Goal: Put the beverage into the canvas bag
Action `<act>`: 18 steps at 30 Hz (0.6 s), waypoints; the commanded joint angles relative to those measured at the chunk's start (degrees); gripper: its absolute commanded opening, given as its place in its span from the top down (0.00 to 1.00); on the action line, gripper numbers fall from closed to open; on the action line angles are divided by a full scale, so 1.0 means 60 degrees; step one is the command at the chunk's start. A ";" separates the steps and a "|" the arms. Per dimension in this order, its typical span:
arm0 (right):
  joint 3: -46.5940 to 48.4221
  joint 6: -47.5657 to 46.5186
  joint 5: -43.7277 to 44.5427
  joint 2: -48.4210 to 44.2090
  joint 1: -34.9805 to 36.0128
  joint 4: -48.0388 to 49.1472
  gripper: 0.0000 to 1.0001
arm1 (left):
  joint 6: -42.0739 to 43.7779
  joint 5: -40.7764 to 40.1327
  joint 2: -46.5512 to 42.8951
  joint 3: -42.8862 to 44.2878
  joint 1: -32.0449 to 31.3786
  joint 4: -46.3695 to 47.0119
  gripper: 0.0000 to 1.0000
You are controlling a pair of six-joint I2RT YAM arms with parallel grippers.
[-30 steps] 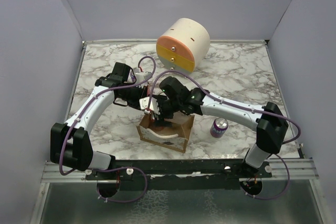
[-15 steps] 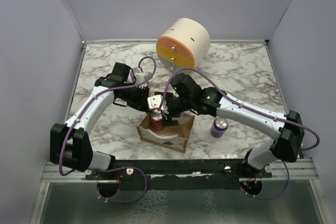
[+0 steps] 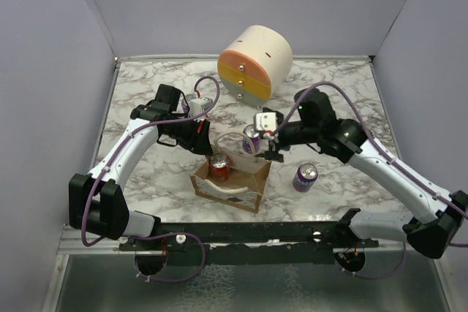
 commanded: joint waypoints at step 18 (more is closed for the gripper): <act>-0.3017 0.0289 0.1926 -0.2584 -0.2975 -0.3505 0.12 | 0.0502 -0.0210 -0.0372 0.0233 -0.0022 -0.0153 0.39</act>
